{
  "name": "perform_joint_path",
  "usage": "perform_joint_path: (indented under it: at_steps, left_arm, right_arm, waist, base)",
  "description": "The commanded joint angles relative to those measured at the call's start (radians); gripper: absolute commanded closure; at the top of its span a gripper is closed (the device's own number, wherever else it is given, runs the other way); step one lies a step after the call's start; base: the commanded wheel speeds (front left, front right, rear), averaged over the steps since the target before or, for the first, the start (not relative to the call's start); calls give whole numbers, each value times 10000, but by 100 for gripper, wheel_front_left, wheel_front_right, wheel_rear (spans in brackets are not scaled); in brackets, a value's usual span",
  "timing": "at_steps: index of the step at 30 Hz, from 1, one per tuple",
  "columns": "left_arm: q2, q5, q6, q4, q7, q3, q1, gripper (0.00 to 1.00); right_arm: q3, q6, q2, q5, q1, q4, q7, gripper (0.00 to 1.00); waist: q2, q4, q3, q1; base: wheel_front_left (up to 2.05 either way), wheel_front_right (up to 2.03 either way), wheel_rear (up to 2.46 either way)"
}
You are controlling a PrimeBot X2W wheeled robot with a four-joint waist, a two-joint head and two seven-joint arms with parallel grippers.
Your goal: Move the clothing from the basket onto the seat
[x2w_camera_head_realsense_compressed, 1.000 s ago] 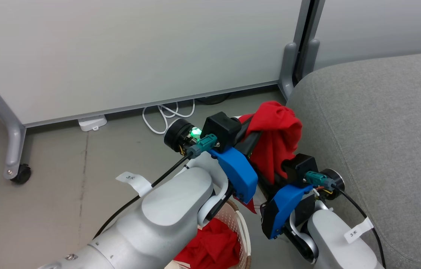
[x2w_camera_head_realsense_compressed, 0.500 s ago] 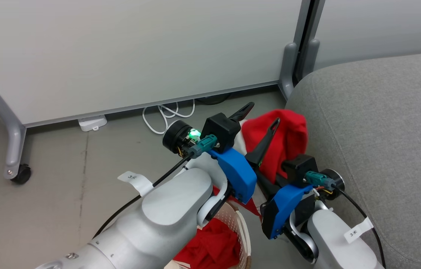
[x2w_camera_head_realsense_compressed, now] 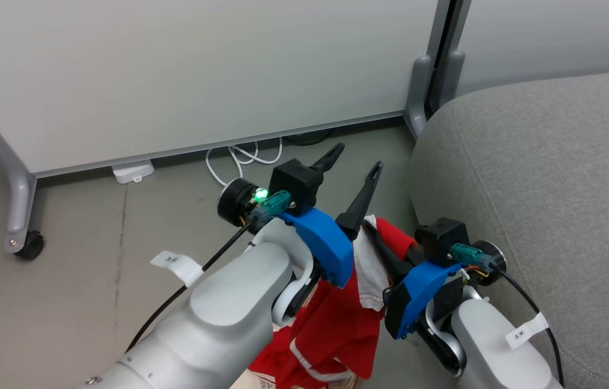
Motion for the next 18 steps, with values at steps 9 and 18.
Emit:
perform_joint_path:
  at_steps: [9, 18]
  left_arm:
    - [1095, 912, 55, -1305, -30, 2064, 1873, 0]
    - [2120, 2369, -30, -3431, -29, 4540, 4451, 0]
  right_arm:
    - [-962, 5, -28, -363, 437, -586, -64, 100]
    - [-1713, 5, -27, -733, 1065, -1352, 213, 100]
  waist:
    - [0, 62, 171, 1]
    - [0, -7, 176, 1]
  base:
    - [0, 0, 0]
    - [0, 0, 0]
